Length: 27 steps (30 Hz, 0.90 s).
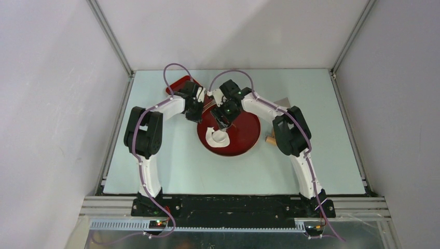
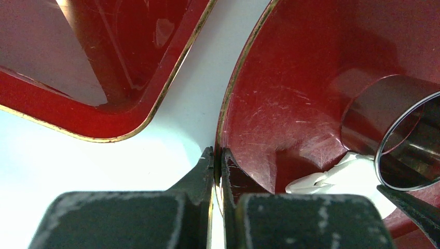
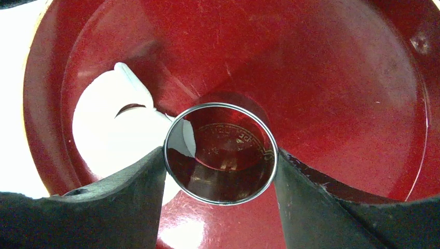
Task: Roll out the dumpling wrappers from the dough
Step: Remove the dumpling wrapper from the work surface.
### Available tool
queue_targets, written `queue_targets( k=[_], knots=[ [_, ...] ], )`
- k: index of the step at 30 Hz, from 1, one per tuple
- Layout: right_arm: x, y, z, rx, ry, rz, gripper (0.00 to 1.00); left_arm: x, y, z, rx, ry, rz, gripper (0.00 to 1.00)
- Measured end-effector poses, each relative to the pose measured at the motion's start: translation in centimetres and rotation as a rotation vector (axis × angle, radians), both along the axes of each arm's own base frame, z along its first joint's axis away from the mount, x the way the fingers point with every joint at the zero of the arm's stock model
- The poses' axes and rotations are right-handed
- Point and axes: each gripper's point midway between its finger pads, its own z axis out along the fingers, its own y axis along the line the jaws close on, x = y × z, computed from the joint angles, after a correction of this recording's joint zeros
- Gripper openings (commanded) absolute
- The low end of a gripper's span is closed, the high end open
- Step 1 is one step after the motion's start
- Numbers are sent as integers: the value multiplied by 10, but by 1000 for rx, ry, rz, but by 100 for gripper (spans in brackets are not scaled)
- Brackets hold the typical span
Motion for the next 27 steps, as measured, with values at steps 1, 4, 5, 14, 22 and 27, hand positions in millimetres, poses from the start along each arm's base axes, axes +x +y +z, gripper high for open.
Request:
queue_targets(
  k=[1,4,5,14,22,27],
  knots=[
    [1,-1,0,-7,-6,0,59,0,0,0,0,0,0,0],
    [1,-1,-2,-43,-39,10,59,0,0,0,0,0,1,0],
    [1,0,-2,-56,-52,18,59,0,0,0,0,0,1,0],
    [0,1,2,-183,-172,60,59,0,0,0,2,0,2,0],
    [5,-33,3,-286,-207,29,59,0,1,0,2,-1,4,0],
    [7,-65,4,-362,-210,-4,59,0,1,0,2,0,4,0]
  ],
)
